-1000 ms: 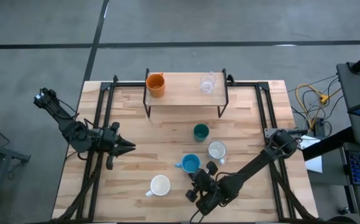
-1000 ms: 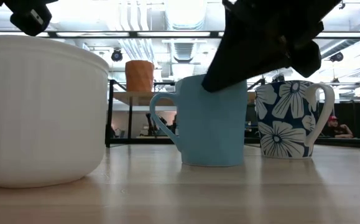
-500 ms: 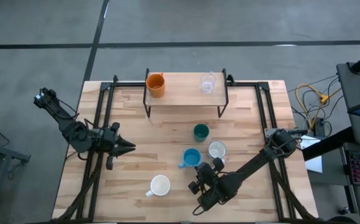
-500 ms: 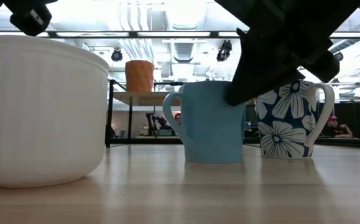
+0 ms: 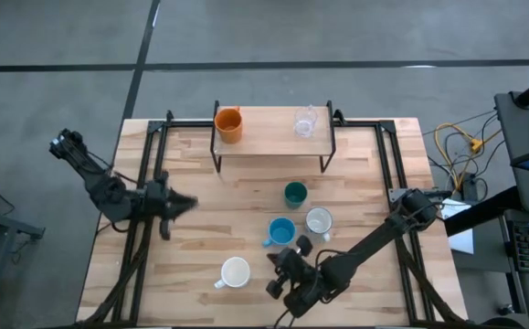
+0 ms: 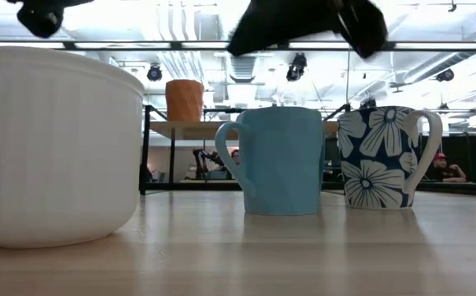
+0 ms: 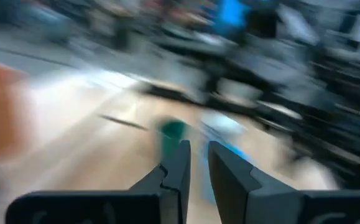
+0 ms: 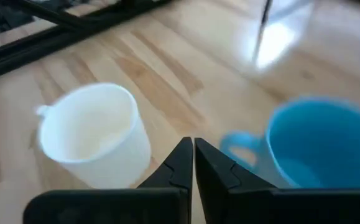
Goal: Stack small to large cups/mugs on shelf
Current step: Put the blue mug on the shelf
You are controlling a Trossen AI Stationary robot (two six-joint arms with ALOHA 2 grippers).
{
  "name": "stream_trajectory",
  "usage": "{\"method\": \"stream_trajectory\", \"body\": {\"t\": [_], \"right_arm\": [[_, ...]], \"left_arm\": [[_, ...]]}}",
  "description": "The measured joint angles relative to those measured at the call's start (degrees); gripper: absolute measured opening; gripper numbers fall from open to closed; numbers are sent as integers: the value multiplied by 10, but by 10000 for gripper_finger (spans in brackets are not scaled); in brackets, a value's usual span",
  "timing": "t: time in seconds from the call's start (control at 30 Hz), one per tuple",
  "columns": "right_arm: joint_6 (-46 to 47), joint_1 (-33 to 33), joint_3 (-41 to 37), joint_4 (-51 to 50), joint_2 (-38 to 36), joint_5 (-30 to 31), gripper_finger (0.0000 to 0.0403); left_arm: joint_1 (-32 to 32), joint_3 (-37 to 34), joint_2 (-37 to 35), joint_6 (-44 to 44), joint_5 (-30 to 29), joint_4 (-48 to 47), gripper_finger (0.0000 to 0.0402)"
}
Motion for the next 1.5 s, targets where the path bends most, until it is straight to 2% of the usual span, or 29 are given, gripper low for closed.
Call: {"method": "stream_trajectory", "body": {"t": [0.13,0.23,0.37,0.43,0.5,0.57,0.7,0.77,0.9,1.03,1.1,1.17,1.23,1.3,1.33,1.43,1.5], "right_arm": [[-80,-1,29,-24,-1,33,9],[-79,-1,40,-85,-3,43,9],[-9,-1,39,-143,-3,49,9],[18,-1,39,-149,-3,80,9],[21,-3,43,-149,-3,111,9],[0,-11,55,-149,-3,115,9],[-108,-45,91,-147,-4,73,9],[-162,-65,111,-149,-4,71,9],[-185,-122,150,-165,-8,77,9],[-191,-185,177,-229,-8,-24,9],[-155,-202,190,-292,-7,-20,9],[-73,-204,212,-393,-8,43,9],[64,-204,240,-527,-9,91,9],[220,-204,261,-640,-11,108,9],[238,-205,257,-626,-17,118,9],[198,-206,220,-550,-51,131,9],[230,-205,205,-565,-65,132,9]], "left_arm": [[1,30,6,69,-193,29,43],[1,44,18,148,-255,63,43],[0,55,13,194,-253,79,43],[0,53,9,193,-249,77,43],[0,50,5,193,-248,76,43],[0,47,3,190,-248,76,43],[0,46,9,164,-248,69,43],[0,46,19,164,-248,69,43],[0,46,35,163,-245,70,43],[0,46,44,162,-230,71,43],[0,46,47,161,-215,72,43],[0,46,51,148,-207,71,43],[0,46,60,139,-200,71,43],[0,46,69,134,-193,71,43],[0,46,73,134,-191,71,43],[0,46,83,134,-189,70,43],[0,46,86,135,-188,69,43]]}}
